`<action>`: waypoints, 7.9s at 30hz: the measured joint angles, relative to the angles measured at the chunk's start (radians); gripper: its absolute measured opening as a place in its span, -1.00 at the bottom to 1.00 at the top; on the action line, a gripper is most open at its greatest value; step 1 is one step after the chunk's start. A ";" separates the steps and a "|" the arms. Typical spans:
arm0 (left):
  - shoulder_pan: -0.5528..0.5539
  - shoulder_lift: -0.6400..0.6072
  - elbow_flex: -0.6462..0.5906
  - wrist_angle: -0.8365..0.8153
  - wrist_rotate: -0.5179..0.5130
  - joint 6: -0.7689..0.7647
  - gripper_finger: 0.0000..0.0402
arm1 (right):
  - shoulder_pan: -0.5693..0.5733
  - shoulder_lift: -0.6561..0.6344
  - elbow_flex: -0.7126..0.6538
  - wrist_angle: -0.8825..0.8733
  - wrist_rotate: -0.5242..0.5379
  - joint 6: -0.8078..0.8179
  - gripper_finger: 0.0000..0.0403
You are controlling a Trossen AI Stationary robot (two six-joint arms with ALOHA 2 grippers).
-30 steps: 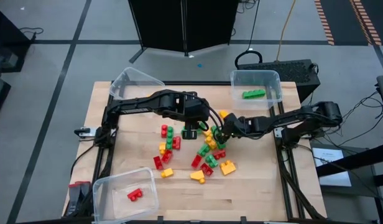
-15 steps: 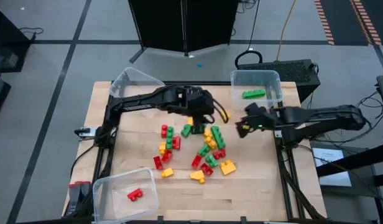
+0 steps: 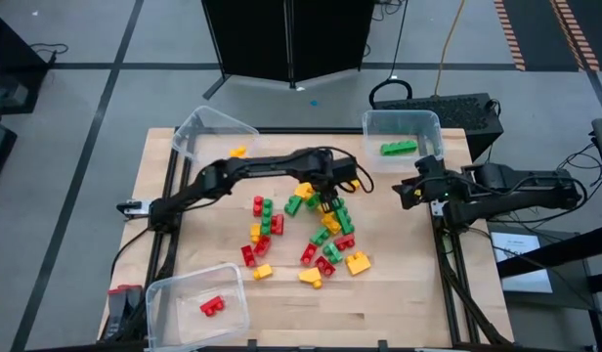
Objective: Sort blocks
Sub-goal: Put the green game piece into the top right transparent bin, then put the yellow game piece into the top left transparent bin
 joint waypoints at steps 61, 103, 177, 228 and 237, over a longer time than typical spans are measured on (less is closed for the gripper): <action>-0.056 0.164 0.007 0.336 0.019 0.917 -0.19 | 0.000 0.003 0.000 -0.029 -0.017 -0.073 0.00; 0.008 0.184 0.008 0.307 0.166 0.830 -0.31 | 0.000 0.003 0.000 -0.030 -0.033 -0.119 0.00; 0.085 -0.062 0.005 0.309 0.215 0.387 -1.00 | 0.000 0.091 -0.047 0.052 -0.029 -0.150 0.00; -0.151 -0.479 0.005 -0.190 -0.173 0.101 -1.00 | -0.251 0.946 -0.113 0.980 -0.146 -0.256 -1.00; -0.140 -0.479 0.004 -0.263 -0.195 0.184 -1.00 | -0.130 0.765 0.068 0.930 -0.186 -0.496 -1.00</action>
